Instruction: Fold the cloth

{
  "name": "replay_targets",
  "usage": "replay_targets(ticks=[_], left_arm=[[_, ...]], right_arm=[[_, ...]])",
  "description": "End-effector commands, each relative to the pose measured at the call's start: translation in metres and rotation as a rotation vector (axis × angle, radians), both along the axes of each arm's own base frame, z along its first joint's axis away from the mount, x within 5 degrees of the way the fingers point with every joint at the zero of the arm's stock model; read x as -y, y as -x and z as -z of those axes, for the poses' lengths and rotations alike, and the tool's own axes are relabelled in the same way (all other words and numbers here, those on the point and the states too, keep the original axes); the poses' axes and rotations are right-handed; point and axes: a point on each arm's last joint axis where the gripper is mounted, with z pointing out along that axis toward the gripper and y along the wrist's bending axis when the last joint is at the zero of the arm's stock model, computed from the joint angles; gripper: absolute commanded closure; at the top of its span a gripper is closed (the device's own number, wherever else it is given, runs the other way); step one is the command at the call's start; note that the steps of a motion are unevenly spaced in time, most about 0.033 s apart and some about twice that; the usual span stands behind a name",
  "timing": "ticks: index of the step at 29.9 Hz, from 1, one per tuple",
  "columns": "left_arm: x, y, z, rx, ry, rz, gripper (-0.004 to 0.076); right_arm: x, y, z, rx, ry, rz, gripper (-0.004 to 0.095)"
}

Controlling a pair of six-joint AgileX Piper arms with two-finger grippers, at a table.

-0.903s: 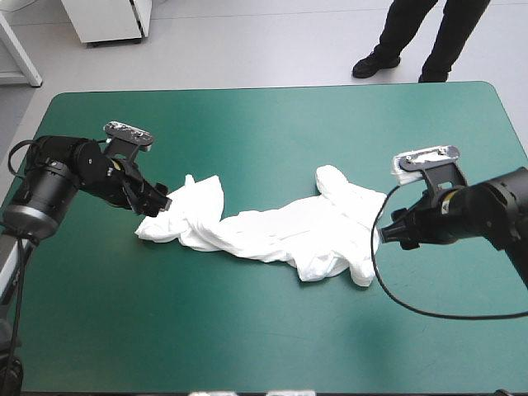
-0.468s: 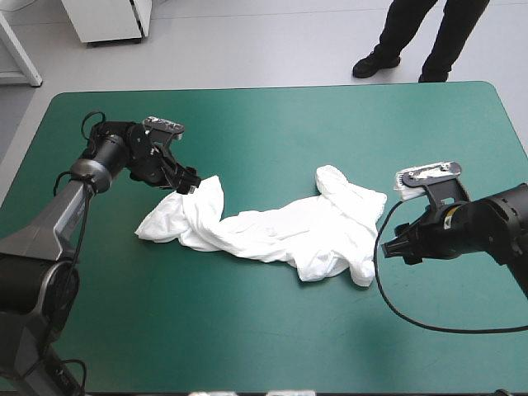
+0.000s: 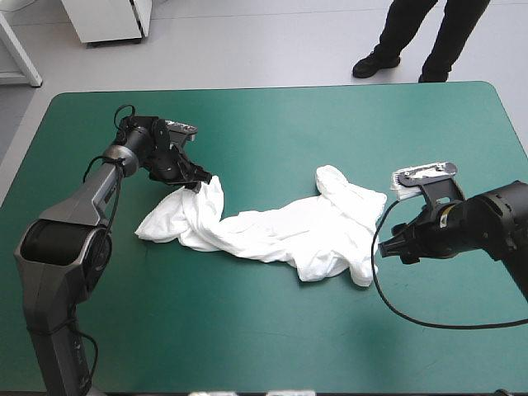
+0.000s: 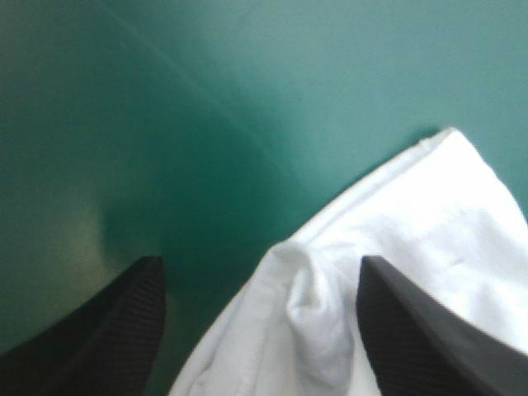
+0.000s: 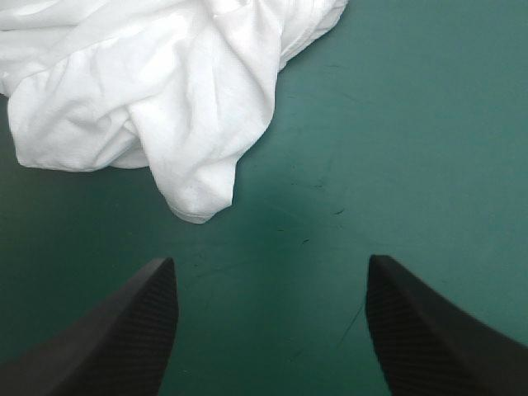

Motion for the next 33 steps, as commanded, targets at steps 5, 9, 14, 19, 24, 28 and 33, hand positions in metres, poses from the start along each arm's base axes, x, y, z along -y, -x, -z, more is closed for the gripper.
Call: replay_targets(ticks=[5, 9, 14, 19, 24, 28, 33], left_arm=[[0.002, 0.001, -0.033, 0.096, 0.009, -0.003, 0.0354], [0.003, -0.002, -0.014, 0.045, 0.0, -0.001, 0.054], [0.007, -0.006, 0.002, 0.002, 0.042, -0.013, 0.0667], [0.008, -0.006, 0.003, -0.001, 0.041, -0.011, 0.0727], [0.008, -0.006, 0.003, -0.003, 0.041, -0.011, 0.0734], [0.008, -0.006, 0.003, -0.003, 0.041, -0.011, 0.0734], [0.009, -0.006, 0.003, -0.004, 0.049, -0.013, 0.0734]], right_arm=[[0.003, 0.001, -0.011, 0.06, -0.005, 0.005, 0.0304], [0.003, 0.001, -0.01, 0.052, -0.002, 0.004, 0.0304], [0.002, 0.0, -0.008, 0.033, 0.004, 0.004, 0.0304], [0.001, -0.005, 0.007, -0.02, 0.029, 0.001, 0.0304], [0.002, -0.002, 0.054, -0.147, 0.077, -0.002, 0.0302], [-0.006, -0.008, 0.074, -0.143, 0.017, -0.028, 0.0302], [-0.017, -0.028, 0.092, -0.166, -0.017, -0.052, 0.0304]])
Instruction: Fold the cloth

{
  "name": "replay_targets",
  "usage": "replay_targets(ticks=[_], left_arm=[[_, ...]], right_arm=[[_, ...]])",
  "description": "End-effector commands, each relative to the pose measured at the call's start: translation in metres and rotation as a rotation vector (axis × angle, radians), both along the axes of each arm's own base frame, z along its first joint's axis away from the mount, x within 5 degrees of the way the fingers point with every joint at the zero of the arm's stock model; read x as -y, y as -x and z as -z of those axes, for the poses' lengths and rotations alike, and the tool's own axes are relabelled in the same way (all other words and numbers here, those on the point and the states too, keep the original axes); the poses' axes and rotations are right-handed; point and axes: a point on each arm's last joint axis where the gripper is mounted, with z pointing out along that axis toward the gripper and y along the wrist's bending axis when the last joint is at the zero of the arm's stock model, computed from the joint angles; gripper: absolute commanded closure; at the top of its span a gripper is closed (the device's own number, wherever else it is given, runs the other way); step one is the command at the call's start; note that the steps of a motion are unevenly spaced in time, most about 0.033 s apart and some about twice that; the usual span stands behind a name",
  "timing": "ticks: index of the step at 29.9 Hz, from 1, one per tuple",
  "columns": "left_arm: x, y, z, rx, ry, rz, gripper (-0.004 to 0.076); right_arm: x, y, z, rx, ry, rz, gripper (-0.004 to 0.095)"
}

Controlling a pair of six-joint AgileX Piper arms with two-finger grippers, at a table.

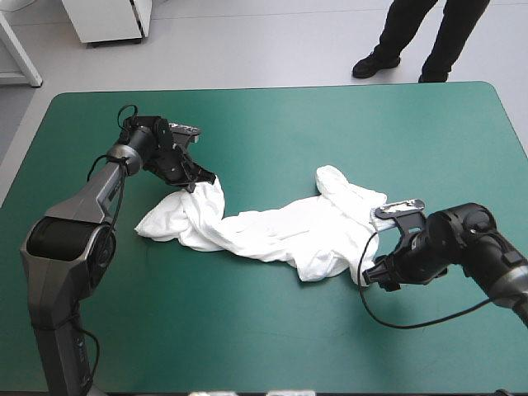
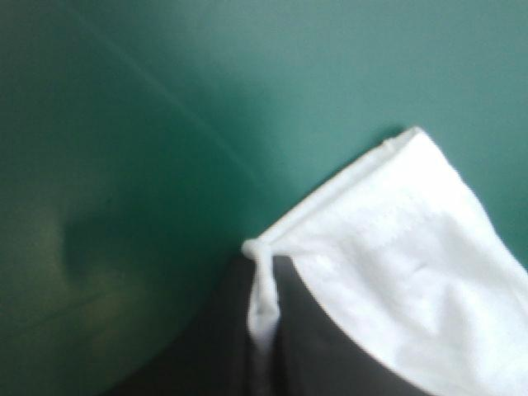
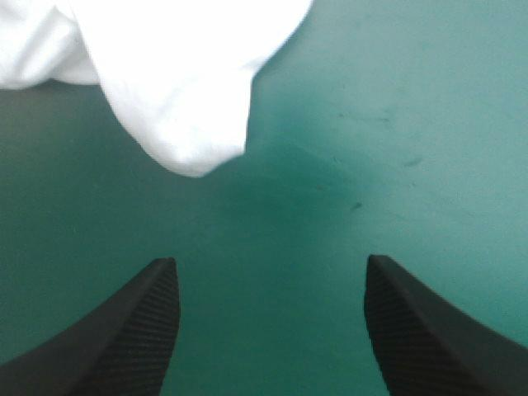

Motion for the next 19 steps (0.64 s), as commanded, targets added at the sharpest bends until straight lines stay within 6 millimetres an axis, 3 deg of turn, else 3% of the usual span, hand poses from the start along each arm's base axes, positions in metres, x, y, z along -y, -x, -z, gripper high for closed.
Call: replay_targets(ticks=[1, 11, 14, 19], left_arm=[[0.004, -0.001, -0.009, 0.049, 0.018, -0.007, 0.0734], [0.004, -0.002, -0.01, 0.057, 0.026, -0.008, 0.0734], [0.004, -0.003, -0.01, 0.063, 0.027, -0.009, 0.0734], [0.005, -0.003, -0.01, 0.067, 0.03, -0.01, 0.0734]], right_arm=[[-0.009, -0.017, 0.005, 0.031, -0.05, -0.014, 0.0304], [-0.03, -0.044, 0.044, -0.076, -0.148, -0.036, 0.0313], [-0.032, -0.049, 0.056, -0.114, -0.137, -0.031, 0.044], [-0.033, -0.051, 0.063, -0.134, -0.125, -0.05, 0.0932]])
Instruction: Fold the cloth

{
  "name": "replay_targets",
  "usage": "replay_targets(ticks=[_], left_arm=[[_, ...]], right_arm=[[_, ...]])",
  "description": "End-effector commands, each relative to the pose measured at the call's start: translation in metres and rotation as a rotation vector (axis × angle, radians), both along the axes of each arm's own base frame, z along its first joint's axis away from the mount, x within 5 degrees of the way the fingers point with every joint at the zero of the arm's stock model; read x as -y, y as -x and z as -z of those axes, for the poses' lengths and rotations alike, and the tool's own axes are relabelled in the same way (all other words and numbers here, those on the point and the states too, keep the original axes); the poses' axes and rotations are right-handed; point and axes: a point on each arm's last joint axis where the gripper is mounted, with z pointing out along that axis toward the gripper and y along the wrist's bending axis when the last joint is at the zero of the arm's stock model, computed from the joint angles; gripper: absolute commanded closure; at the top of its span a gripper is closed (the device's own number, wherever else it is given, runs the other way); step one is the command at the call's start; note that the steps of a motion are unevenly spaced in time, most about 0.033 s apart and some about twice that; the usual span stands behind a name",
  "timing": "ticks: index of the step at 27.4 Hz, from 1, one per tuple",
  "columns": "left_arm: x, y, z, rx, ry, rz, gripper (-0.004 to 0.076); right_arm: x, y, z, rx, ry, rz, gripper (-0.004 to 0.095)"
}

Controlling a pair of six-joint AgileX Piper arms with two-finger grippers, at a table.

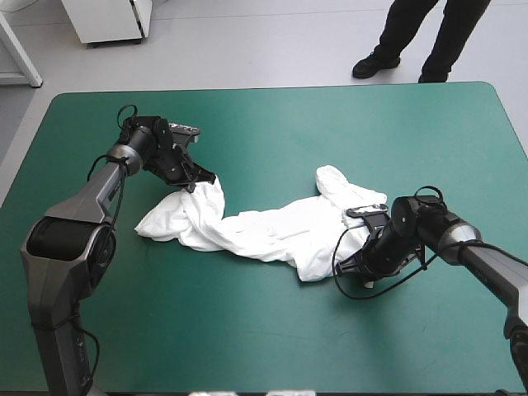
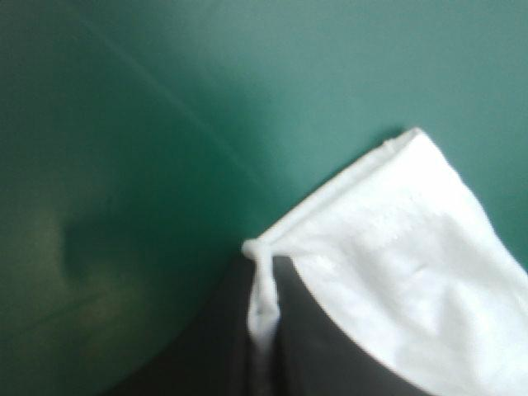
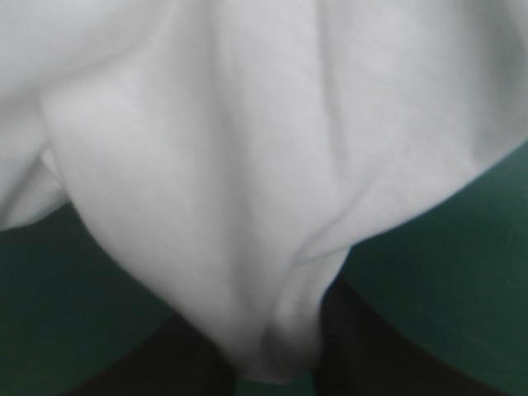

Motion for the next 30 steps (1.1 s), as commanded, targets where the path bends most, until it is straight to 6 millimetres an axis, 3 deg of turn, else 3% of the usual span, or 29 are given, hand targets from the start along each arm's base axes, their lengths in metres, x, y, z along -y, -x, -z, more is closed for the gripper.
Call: replay_targets(ticks=[1, 6, 9, 18, 19, 20, 27, 28, 29, 30], left_arm=[[0.004, -0.003, -0.01, 0.07, 0.026, -0.009, 0.0734], [0.004, 0.0, -0.025, 0.103, 0.038, -0.013, 0.0734], [0.002, 0.006, -0.048, 0.155, 0.041, 0.0, 0.0734], [-0.004, 0.045, -0.135, 0.329, 0.075, 0.008, 0.0734], [-0.005, 0.052, -0.146, 0.355, 0.079, 0.009, 0.0734], [-0.007, 0.065, -0.166, 0.402, 0.089, 0.01, 0.0734], [-0.016, 0.134, -0.249, 0.643, 0.153, 0.011, 0.0734], [-0.019, 0.157, -0.274, 0.731, 0.19, 0.012, 0.0734], [-0.02, 0.169, -0.285, 0.768, 0.201, 0.013, 0.0734], [-0.024, 0.193, -0.308, 0.853, 0.215, 0.016, 0.0734]], right_arm=[[-0.001, -0.002, -0.009, 0.038, -0.031, -0.007, 0.0913], [-0.001, -0.007, -0.032, 0.061, -0.014, -0.04, 0.0914], [0.001, -0.012, -0.065, 0.139, 0.004, -0.039, 0.0914], [0.01, -0.007, -0.208, 0.506, -0.039, 0.005, 0.0917], [0.011, -0.005, -0.22, 0.534, -0.048, 0.006, 0.0917], [0.014, 0.005, -0.249, 0.619, -0.079, 0.017, 0.0917], [0.03, 0.048, -0.338, 0.929, -0.183, 0.039, 0.0916], [0.036, 0.065, -0.362, 1.026, -0.218, 0.046, 0.0916], [0.039, 0.073, -0.371, 1.066, -0.232, 0.049, 0.0915], [0.046, 0.095, -0.393, 1.165, -0.268, 0.057, 0.0915]])
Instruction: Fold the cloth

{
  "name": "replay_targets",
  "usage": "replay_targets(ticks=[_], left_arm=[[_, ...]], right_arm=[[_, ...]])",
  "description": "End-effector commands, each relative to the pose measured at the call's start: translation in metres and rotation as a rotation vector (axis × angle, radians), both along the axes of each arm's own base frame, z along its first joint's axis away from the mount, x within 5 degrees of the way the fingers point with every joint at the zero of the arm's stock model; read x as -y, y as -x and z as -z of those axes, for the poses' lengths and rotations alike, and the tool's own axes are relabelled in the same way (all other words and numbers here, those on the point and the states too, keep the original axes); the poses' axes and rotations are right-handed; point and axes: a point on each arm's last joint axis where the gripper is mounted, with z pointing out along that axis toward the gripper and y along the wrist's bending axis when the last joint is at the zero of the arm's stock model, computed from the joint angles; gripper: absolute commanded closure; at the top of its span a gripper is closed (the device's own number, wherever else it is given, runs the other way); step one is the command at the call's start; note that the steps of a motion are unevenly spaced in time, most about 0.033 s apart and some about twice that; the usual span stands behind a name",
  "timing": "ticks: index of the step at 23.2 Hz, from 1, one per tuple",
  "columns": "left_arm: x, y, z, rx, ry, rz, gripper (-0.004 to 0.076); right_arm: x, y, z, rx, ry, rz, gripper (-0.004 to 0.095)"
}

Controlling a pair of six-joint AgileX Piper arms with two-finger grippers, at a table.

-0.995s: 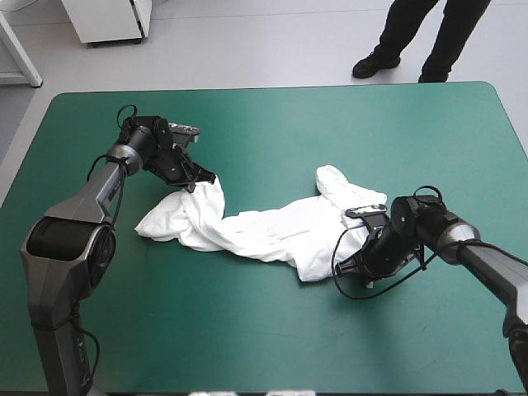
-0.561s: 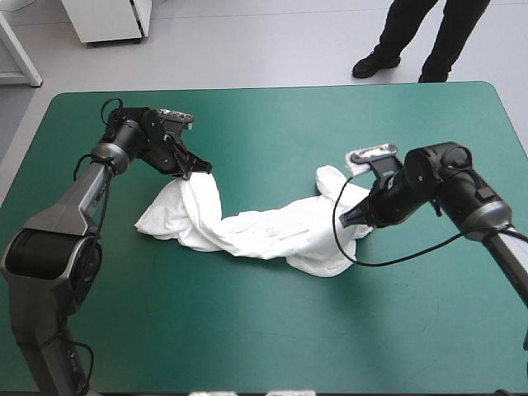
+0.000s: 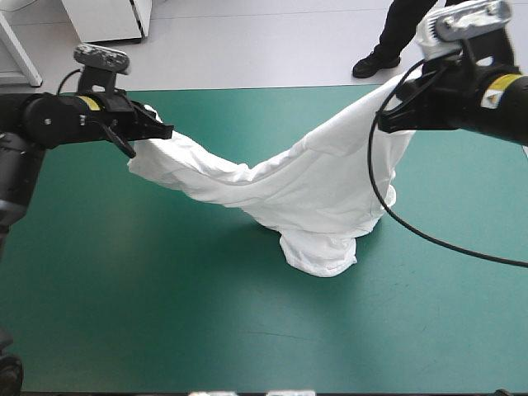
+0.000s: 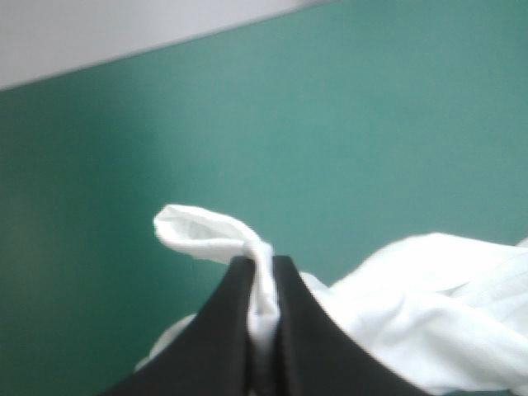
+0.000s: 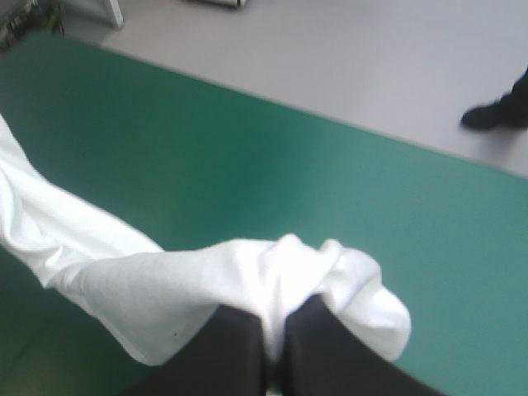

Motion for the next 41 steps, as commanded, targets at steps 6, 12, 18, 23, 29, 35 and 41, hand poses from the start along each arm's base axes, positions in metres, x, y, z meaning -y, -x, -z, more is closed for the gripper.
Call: replay_targets(ticks=[6, 12, 18, 23, 29, 35, 41], left_arm=[[-0.019, 0.132, -0.125, 0.526, 0.155, 0.002, 0.0734], [-0.027, 0.194, -0.145, 0.65, 0.189, 0.021, 0.0734], [-0.031, 0.223, -0.149, 0.69, 0.21, 0.028, 0.0734], [-0.029, 0.189, -0.14, 0.598, 0.148, 0.007, 0.0734], [-0.016, 0.099, -0.105, 0.351, 0.077, -0.02, 0.0734], [0.006, -0.048, -0.009, 0.023, -0.004, -0.036, 0.0734], [0.02, -0.144, 0.099, -0.146, -0.067, -0.042, 0.0734]], right_arm=[[0.049, 0.138, -0.097, 0.592, -0.21, 0.001, 0.0913], [0.056, 0.188, -0.108, 0.739, -0.3, -0.104, 0.0913], [0.053, 0.197, -0.108, 0.728, -0.344, -0.173, 0.0913], [0.037, 0.153, -0.082, 0.487, -0.32, -0.164, 0.0913], [0.006, 0.056, -0.016, 0.146, -0.21, -0.109, 0.0918], [-0.027, -0.066, 0.072, -0.083, -0.069, -0.008, 0.0922], [-0.051, -0.165, 0.157, -0.189, 0.071, 0.053, 0.0922]])
